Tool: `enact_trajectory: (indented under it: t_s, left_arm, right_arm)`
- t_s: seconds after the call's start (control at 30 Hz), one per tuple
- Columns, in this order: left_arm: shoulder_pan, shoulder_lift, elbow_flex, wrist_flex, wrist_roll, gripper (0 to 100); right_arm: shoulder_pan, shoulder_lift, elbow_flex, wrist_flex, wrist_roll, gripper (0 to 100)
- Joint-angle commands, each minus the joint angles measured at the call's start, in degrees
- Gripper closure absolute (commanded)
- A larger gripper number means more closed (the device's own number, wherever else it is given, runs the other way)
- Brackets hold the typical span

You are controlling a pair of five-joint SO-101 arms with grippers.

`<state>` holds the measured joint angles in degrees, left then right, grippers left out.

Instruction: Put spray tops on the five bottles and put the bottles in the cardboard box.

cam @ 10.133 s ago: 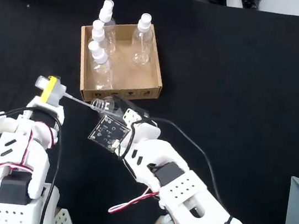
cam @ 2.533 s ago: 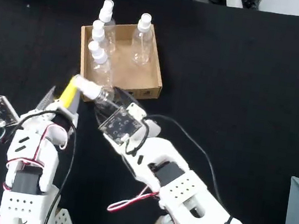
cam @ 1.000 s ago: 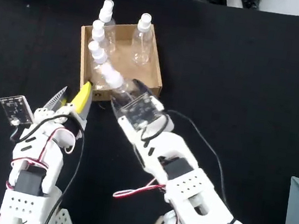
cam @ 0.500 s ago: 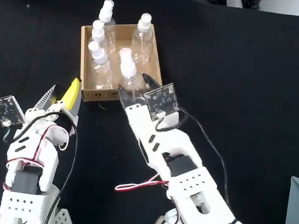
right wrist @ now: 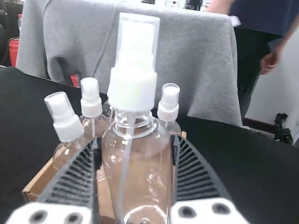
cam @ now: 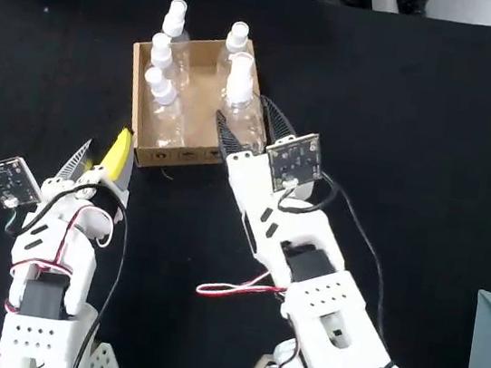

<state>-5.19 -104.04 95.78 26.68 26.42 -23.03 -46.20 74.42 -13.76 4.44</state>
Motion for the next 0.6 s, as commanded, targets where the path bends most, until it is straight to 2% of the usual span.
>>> enact_trajectory:
  t_s: [0.0, 0.43, 0.57]
  left_arm:
    - [-0.66, -0.53, -0.31, 0.26, 0.35, 80]
    - [-0.66, -0.53, -0.31, 0.26, 0.35, 80]
    - [-0.66, -0.53, -0.31, 0.26, 0.35, 80]
  right_arm:
    - [1.49, 1.63, -7.08, -1.85, -0.53, 97.0]
    - [1.67, 19.03, -18.07, -2.46, -0.62, 97.0]
    - [1.67, 22.46, -18.59, -8.09, -0.62, 97.0]
